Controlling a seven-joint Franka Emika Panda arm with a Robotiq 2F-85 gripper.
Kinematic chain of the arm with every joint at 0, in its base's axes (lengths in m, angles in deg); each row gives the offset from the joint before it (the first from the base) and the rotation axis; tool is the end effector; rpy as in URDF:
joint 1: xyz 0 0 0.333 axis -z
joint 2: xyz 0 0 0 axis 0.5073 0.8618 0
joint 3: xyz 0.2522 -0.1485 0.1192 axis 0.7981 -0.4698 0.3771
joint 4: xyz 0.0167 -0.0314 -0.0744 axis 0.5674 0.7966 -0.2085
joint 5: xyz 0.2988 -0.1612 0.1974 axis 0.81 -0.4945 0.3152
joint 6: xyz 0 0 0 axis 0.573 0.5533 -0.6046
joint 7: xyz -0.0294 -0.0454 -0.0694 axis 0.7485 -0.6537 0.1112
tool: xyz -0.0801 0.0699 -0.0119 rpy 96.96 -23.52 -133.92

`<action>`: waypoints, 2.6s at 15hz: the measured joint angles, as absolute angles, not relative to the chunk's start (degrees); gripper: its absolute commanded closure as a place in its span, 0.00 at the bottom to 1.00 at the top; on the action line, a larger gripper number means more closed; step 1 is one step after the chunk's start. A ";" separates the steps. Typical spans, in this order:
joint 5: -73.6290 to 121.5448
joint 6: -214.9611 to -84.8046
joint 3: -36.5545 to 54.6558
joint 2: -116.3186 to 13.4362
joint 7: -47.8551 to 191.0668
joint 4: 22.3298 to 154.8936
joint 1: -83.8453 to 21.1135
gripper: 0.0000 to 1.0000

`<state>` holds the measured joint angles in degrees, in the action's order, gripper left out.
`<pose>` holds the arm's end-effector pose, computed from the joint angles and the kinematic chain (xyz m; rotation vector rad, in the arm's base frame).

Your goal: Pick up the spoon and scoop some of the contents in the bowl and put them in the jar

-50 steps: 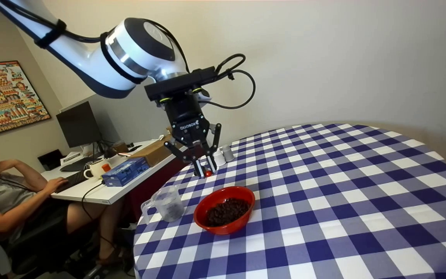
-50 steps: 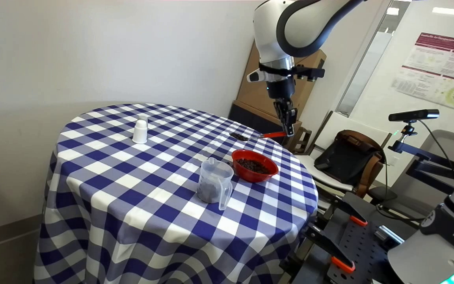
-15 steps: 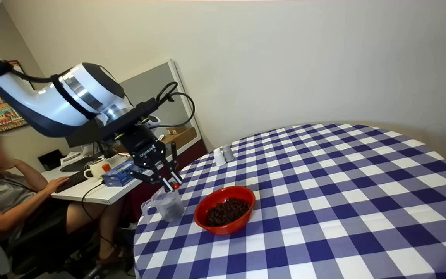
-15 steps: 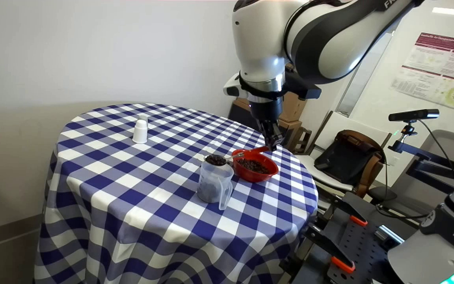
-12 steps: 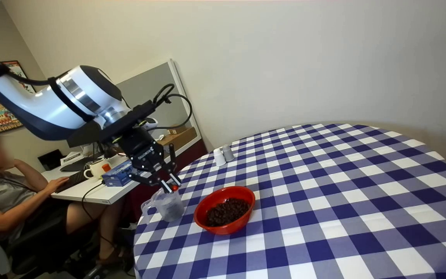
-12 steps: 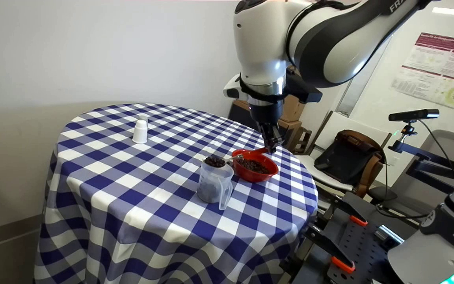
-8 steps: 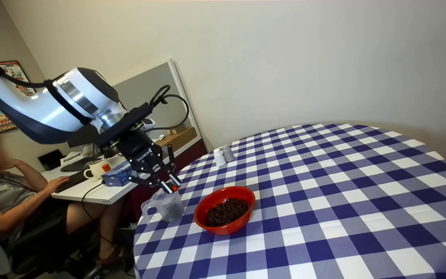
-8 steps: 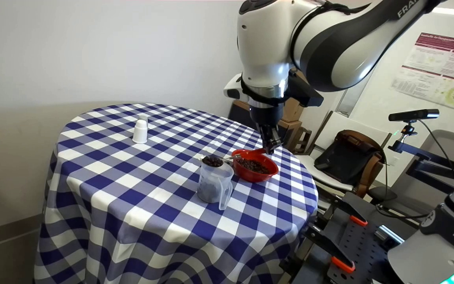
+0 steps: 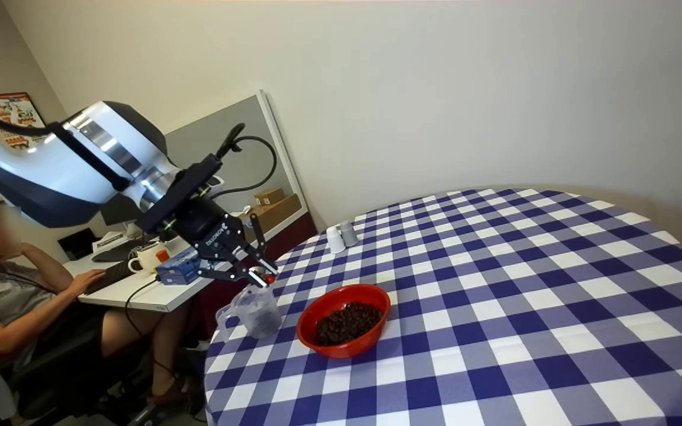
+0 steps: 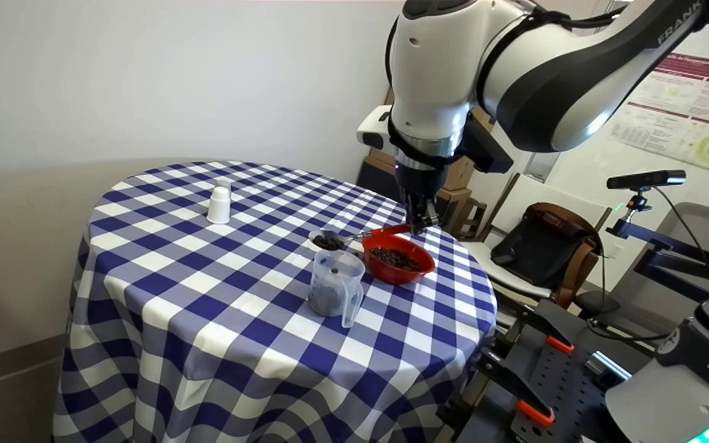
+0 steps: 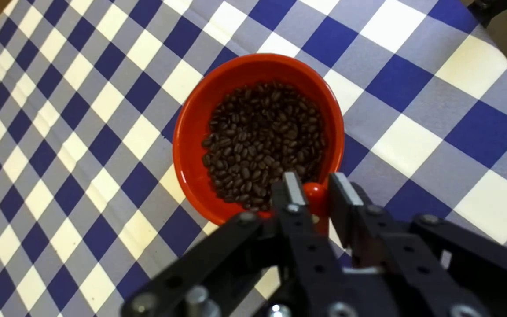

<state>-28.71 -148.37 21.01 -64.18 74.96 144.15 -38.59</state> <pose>0.4011 0.1012 0.2185 2.1756 1.2744 -0.2581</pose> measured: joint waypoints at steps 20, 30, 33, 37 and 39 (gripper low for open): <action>-57.66 -152.95 19.95 -70.57 52.88 150.77 -37.41 0.95; -61.70 -156.94 18.43 -71.69 48.51 151.40 -36.42 0.95; -65.04 -158.35 17.89 -72.59 45.00 151.70 -36.24 0.95; -63.17 -158.99 16.70 -72.52 45.89 151.85 -35.53 0.95; -60.14 -158.97 15.77 -72.09 47.96 151.38 -34.64 0.95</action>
